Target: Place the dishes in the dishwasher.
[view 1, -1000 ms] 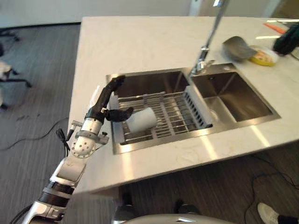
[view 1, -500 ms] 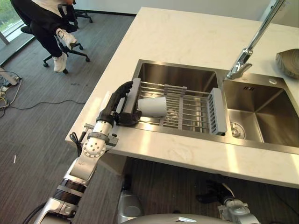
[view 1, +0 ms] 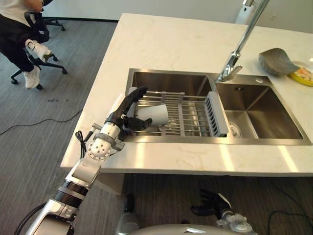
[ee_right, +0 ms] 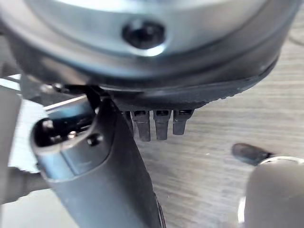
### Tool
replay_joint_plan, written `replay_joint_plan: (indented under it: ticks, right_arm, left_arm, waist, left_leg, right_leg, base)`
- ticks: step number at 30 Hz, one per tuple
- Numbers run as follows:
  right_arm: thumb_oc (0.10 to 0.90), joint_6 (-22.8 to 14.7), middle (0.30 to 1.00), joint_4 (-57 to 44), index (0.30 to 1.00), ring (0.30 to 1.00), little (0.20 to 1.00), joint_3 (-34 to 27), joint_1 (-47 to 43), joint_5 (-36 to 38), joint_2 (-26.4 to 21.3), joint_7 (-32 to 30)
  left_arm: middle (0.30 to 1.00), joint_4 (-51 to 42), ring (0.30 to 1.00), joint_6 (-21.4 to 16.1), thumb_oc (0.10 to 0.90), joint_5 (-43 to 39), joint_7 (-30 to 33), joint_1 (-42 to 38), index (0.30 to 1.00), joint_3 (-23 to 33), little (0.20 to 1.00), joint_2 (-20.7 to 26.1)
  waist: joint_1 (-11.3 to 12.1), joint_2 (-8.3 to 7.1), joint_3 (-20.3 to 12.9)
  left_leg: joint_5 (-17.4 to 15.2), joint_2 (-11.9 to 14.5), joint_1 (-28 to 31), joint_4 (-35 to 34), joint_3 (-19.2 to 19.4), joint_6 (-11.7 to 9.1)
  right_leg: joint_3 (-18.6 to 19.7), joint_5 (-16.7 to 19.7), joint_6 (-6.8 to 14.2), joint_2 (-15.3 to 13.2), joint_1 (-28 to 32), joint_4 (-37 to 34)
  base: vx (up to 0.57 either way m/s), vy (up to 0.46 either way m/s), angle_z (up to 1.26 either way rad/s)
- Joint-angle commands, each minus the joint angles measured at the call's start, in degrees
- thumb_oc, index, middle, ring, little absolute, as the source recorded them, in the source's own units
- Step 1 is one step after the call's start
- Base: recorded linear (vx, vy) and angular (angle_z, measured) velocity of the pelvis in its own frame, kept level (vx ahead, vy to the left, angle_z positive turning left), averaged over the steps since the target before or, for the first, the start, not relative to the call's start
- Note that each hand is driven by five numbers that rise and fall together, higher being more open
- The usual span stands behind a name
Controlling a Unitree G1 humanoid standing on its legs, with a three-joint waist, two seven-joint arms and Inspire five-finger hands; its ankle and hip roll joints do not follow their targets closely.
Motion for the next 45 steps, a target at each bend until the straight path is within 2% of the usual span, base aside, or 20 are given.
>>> replay_joint_plan:
  ticks: [1,6,7,9,10,12,15,22,26,36,40,45]
  right_arm:
    - [0.8,-2.3,0.9,2.2,0.9,0.9,0.9,-2.9,-5.5,-0.8,-3.5,-1.1]
    - [0.8,-2.4,0.9,2.4,0.9,0.9,0.9,-2.8,-5.7,-0.7,-3.4,-1.1]
    - [0.8,-2.3,0.9,11.7,0.9,0.9,0.9,-0.6,-10.6,-0.5,-2.2,-2.6]
    - [0.8,-2.3,0.9,11.7,0.9,0.9,0.9,-0.6,-10.6,-0.5,-2.2,-2.6]
    - [0.8,-2.8,0.9,16.7,0.9,0.9,0.9,0.5,-12.6,-0.2,-1.0,-3.0]
    - [0.8,-3.0,0.9,18.2,0.9,0.9,0.9,0.8,-12.7,-0.1,-0.7,-3.1]
    - [0.8,-3.2,0.9,23.0,0.9,0.9,0.9,1.3,-12.8,0.5,0.4,-3.5]
    - [0.8,-3.6,0.9,29.9,0.9,0.9,0.9,1.3,-13.0,1.7,0.8,-4.4]
    - [0.8,-3.4,0.9,34.2,0.9,0.9,0.9,0.2,-13.9,2.3,0.5,-5.0]
    - [0.8,-2.7,0.9,36.2,0.9,0.9,0.9,-0.4,-14.3,2.7,-0.1,-5.4]
    - [0.8,-2.4,0.9,37.8,0.9,0.9,0.9,-0.5,-15.2,2.9,-1.1,-5.3]
    - [0.8,-2.0,0.9,41.3,0.9,0.9,0.9,-0.9,-17.0,3.6,-2.2,-5.0]
  left_arm:
    - [0.9,-1.4,0.9,-4.8,0.8,1.3,0.6,-10.5,0.9,-2.7,0.9,-1.4]
    - [0.9,-1.4,0.9,-4.8,0.8,1.3,0.6,-10.6,0.9,-2.7,0.9,-1.3]
    - [0.9,-2.7,0.9,-5.3,0.8,0.7,0.1,-10.7,0.9,-4.2,0.9,-0.6]
    - [0.9,-2.7,0.9,-5.3,0.8,0.7,0.1,-10.7,0.9,-4.2,0.9,-0.6]
    - [0.9,-3.5,0.9,-5.3,0.8,1.3,-0.3,-11.1,0.9,-4.9,0.9,0.3]
    - [0.9,-3.5,0.9,-5.3,0.8,1.8,-0.4,-11.4,0.9,-5.5,0.9,0.4]
    - [0.9,-2.7,0.9,-5.0,0.8,6.1,0.0,-13.4,0.9,-7.4,0.9,1.2]
    - [0.9,4.9,0.9,-3.2,0.8,15.0,2.9,-17.8,0.9,-10.9,0.9,2.0]
    - [0.9,9.4,0.9,-2.0,0.8,16.0,3.0,-18.5,0.9,-11.7,0.9,1.5]
    - [0.9,21.3,0.9,0.6,0.8,17.9,4.0,-20.8,0.9,-13.7,0.9,-1.4]
    - [0.9,27.6,0.9,1.3,0.8,19.2,2.7,-22.7,0.9,-17.2,0.9,-3.1]
    - [0.9,31.2,0.9,2.2,0.8,19.6,0.8,-25.5,0.9,-20.3,0.9,-3.8]
  waist:
    - [0.7,2.7,-0.5]
    - [0.7,2.67,-0.5]
    - [1.1,3.72,-1.4]
    - [1.1,3.72,-1.4]
    - [1.2,3.98,-1.5]
    - [1.2,4.11,-1.5]
    - [1.0,4.52,-1.6]
    - [0.2,5.28,-1.6]
    - [-0.1,5.64,-1.6]
    - [-1.1,5.93,-1.8]
    - [-1.6,5.99,-1.9]
    - [-1.9,6.17,-1.9]
  left_leg:
    - [-9.7,-1.6,8.0,0.6,-1.9,1.2]
    - [-9.7,-1.6,8.0,0.6,-1.8,1.3]
    - [-9.8,-1.6,8.7,0.6,-1.2,1.6]
    - [-9.8,-1.6,8.7,0.6,-1.2,1.6]
    - [-9.8,-1.6,8.8,0.6,-0.8,1.7]
    - [-9.8,-1.6,8.8,0.6,-0.8,1.8]
    - [-9.0,-1.8,8.6,0.6,-1.0,1.8]
    - [-9.7,-1.8,9.1,0.6,-0.4,1.8]
    - [-9.7,-1.9,9.1,0.6,-0.2,1.8]
    - [-9.8,-1.9,9.3,0.6,0.6,1.9]
    - [-9.9,-1.9,9.5,0.6,0.9,1.9]
    - [-9.9,-2.0,9.5,0.6,0.9,2.0]
  right_leg:
    - [-1.8,-0.8,0.1,1.7,-3.2,1.0]
    - [-1.8,-0.8,0.1,1.7,-3.3,1.0]
    - [-1.3,-0.7,0.4,1.6,-3.1,1.0]
    - [-1.3,-0.7,0.4,1.6,-3.1,1.0]
    - [-1.1,-0.9,0.5,1.6,-3.1,1.0]
    - [-1.1,-0.9,0.4,1.7,-3.0,1.0]
    - [-0.9,-0.6,0.4,1.6,-3.1,1.0]
    - [-0.7,-1.0,0.8,1.7,-3.1,1.0]
    - [-0.5,-0.9,0.9,1.7,-3.2,1.0]
    - [-0.1,-1.1,1.0,1.6,-3.1,1.0]
    - [0.1,-1.1,1.1,1.6,-3.0,1.0]
    - [0.1,-1.0,1.2,1.5,-3.1,1.0]
  base:
    - [0.0,0.022,-0.06]
    - [0.0,0.011,-0.01]
    - [0.02,0.041,-0.01]
    - [0.0,0.029,-0.07]
    - [-0.01,0.024,-0.21]
    - [-0.02,0.019,-0.17]
    - [-0.01,0.011,-0.02]
    - [0.0,0.004,-0.02]
    - [0.01,0.009,-0.05]
    - [0.0,0.0,0.0]
    - [0.0,0.0,0.0]
    - [0.0,0.003,-0.01]
